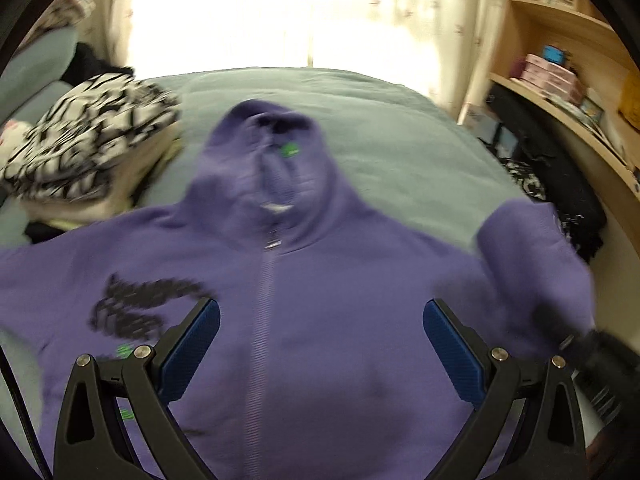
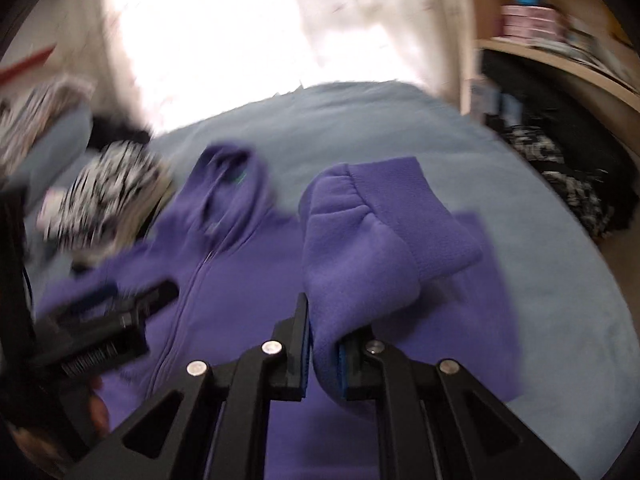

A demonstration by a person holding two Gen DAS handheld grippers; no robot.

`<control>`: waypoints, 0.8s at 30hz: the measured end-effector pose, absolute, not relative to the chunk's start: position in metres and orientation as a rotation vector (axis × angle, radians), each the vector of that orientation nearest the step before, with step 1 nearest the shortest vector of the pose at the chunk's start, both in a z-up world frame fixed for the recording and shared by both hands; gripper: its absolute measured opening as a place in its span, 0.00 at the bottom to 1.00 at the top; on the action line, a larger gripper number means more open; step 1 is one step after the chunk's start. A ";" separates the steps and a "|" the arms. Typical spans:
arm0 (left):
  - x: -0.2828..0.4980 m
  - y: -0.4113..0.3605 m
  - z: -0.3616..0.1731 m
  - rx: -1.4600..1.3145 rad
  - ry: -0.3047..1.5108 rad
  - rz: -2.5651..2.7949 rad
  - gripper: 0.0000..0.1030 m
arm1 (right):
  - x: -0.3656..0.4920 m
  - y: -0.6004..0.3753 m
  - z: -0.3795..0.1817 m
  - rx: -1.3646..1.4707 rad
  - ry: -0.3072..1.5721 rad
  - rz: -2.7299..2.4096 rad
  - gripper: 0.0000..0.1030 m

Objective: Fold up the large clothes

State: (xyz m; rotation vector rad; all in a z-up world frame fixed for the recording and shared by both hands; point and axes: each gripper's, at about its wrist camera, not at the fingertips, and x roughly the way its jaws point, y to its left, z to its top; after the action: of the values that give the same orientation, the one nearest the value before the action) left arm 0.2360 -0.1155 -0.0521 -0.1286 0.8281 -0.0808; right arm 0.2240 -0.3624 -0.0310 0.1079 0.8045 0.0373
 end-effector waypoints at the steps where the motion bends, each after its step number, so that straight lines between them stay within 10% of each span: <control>1: 0.232 -0.106 -0.056 -0.121 0.842 -0.062 0.98 | 0.223 -0.346 -0.040 0.088 0.829 0.054 0.10; 24: 0.196 -0.071 -0.095 -0.176 0.976 -0.114 0.98 | 0.175 -0.271 -0.081 -0.001 0.942 0.118 0.42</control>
State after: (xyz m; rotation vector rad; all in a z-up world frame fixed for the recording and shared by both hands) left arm 0.1956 -0.0707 -0.0951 -0.1762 0.9763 -0.1145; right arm 0.1751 -0.2714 -0.0810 -0.0006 0.9423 0.1184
